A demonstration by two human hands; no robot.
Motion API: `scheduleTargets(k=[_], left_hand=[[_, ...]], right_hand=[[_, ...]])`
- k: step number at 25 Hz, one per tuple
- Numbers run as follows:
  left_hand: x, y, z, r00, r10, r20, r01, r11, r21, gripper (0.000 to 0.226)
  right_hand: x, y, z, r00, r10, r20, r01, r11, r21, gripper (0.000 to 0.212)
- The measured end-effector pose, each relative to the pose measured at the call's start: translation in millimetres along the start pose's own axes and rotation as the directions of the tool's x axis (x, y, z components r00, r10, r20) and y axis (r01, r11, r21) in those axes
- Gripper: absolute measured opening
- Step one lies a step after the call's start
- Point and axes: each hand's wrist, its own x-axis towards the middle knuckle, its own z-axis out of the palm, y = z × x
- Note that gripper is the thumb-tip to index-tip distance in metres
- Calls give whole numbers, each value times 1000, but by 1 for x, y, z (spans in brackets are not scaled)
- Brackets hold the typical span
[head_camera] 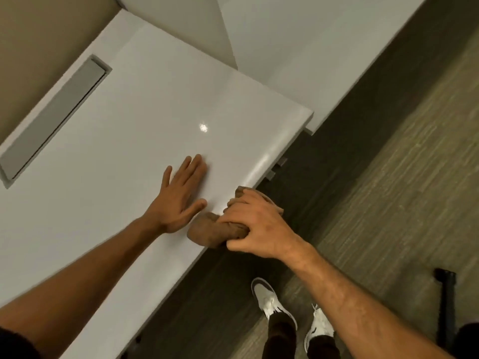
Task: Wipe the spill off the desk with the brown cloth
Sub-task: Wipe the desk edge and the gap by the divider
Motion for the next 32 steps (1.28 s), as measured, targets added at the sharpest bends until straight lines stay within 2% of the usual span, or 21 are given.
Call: scheduleTargets(k=[1,3,5,7,9,12,14,16,18,21,24,26,30,32], left_hand=[[13,12,-3,999,53,3,-53,999,-11,89],[49,32,-12,991,132,13,-132,991,-30,83],[88,49,-19,977,207,56,-207,978,-3,77],[119,65,-14,963,238,123,-243,970,30,76],[131,74,-1,962,232,143,-244,967,77,78],[130,72,17,969,230,85,-240,960,145,79],[131,66,19,968,238,76,-247,959,143,80],[134,66,20,970,234,71,-242,959,146,81],[135,66,22,971,229,62,-236,960,154,82],[134,64,23,970,238,50,-243,957,156,82],[137,63,23,969,244,49,-248,958,144,81],[136,63,23,968,245,50,-250,957,146,81],[136,64,21,965,256,55,-261,956,132,80],[137,65,20,965,257,49,-262,956,133,80]], right_hand=[[-18,4,-2,991,79,-107,-65,990,126,36],[-53,10,0,916,278,-291,-134,893,431,36],[-83,16,2,799,488,-350,-113,695,710,30],[-102,23,2,688,631,-358,-55,538,841,19],[-111,30,4,607,709,-359,-28,471,882,14],[-108,41,14,531,782,-326,15,376,927,23],[-94,45,23,502,813,-294,53,311,949,39],[-72,47,28,500,825,-263,113,239,964,61],[-47,47,29,498,840,-216,156,158,975,73],[-17,44,29,449,883,-138,219,40,975,65],[-5,42,36,284,959,10,315,-103,943,40],[-5,35,45,193,980,41,334,-105,937,35],[13,2,71,169,984,-63,339,2,941,48],[26,-14,81,192,971,-141,282,84,956,54]])
